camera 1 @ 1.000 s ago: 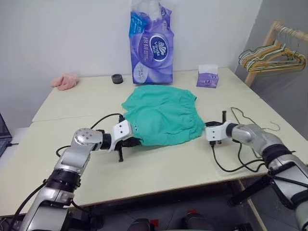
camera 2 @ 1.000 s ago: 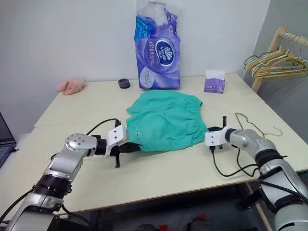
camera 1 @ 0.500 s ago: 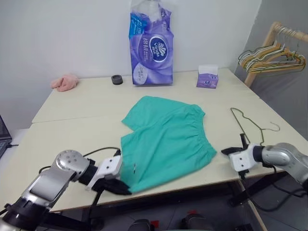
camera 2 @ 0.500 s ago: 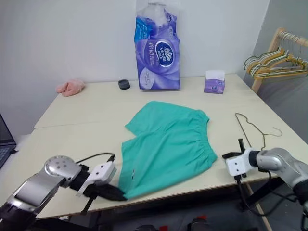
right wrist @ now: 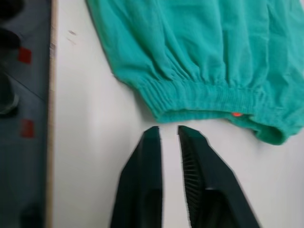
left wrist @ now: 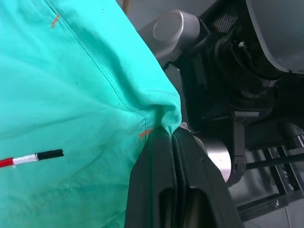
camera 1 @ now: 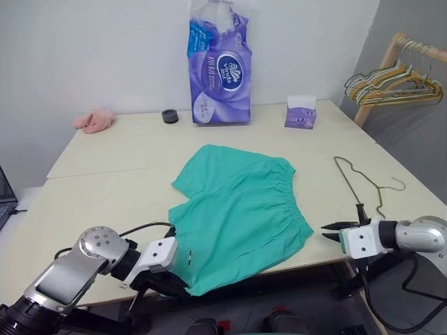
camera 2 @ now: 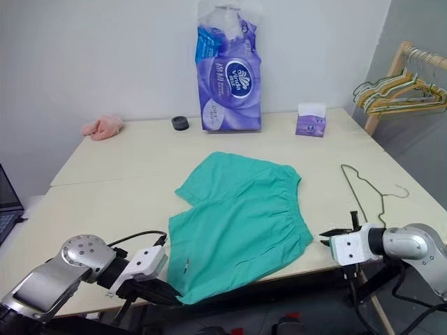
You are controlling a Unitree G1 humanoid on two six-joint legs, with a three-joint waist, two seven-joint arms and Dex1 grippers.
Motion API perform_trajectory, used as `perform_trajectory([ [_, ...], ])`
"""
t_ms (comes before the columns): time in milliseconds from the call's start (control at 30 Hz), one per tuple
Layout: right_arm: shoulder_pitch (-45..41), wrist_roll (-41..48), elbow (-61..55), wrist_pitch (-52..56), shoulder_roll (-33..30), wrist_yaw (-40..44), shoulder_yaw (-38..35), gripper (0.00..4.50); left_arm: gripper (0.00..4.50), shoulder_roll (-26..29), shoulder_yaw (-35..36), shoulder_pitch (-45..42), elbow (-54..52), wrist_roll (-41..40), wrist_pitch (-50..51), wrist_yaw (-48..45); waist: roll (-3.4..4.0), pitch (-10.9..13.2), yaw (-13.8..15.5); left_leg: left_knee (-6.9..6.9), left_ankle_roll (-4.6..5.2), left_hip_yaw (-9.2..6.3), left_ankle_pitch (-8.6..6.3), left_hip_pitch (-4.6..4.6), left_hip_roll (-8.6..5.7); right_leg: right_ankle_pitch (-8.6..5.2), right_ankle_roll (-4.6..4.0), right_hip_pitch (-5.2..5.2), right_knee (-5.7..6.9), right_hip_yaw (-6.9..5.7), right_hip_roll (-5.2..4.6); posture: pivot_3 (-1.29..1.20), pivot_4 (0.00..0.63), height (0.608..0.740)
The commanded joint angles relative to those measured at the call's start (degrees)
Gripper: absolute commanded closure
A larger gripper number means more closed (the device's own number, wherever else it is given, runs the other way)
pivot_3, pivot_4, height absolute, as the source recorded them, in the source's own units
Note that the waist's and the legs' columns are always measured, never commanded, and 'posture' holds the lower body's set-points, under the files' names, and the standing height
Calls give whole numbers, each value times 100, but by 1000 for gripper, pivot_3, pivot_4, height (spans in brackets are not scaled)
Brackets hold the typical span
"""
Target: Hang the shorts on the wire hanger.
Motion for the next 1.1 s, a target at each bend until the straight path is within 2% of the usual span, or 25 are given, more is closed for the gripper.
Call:
perform_trajectory([
  [33,-75,-1120,-10,-349,190,-655,-24,2606,4500,-70,52,-169,47,-99,28,95,0,0,6,0,0,0,0,0,0,0,0,0,0,0,0,-54,2,740],
  [67,-73,-1427,30,-429,250,-801,46,2308,4500,-83,56,-205,77,-100,31,105,0,0,7,1,0,0,0,0,-1,0,0,0,1,0,0,-52,1,740],
  [200,-176,-2327,214,-762,521,-1448,194,2308,4500,-110,63,-339,177,-105,44,119,-1,1,0,1,-1,1,0,-1,-3,0,0,-2,2,2,1,-51,4,740],
  [400,-514,-3120,538,-1016,762,-1664,598,2308,4500,-149,37,-452,243,-96,71,130,-4,2,-14,0,-2,1,0,-1,-1,-1,-3,-3,3,2,4,-51,4,740],
  [733,-956,-3534,807,-1170,1104,-1759,916,2308,4500,-282,-17,-508,312,-49,66,205,-13,-3,-19,0,-3,-1,-1,1,1,12,-30,-2,4,1,8,-49,6,740],
  [833,-969,-3440,803,-1233,1111,-1607,994,2885,4500,-316,-26,-497,301,-47,73,239,-14,-4,-22,0,-3,-1,-1,1,2,11,-32,-2,4,1,9,-49,8,740],
  [1000,-942,-3246,773,-1372,1062,-1470,1018,4487,4500,-363,-45,-490,305,-39,82,271,-14,-2,-23,0,-3,-1,-2,1,3,11,-33,-2,4,2,10,-55,14,740],
  [1100,-940,-3053,778,-1418,1011,-1376,983,4487,4500,-403,-85,-503,312,-42,105,282,-15,0,-27,0,-3,0,-2,1,3,11,-33,-2,4,2,10,-56,15,740],
])
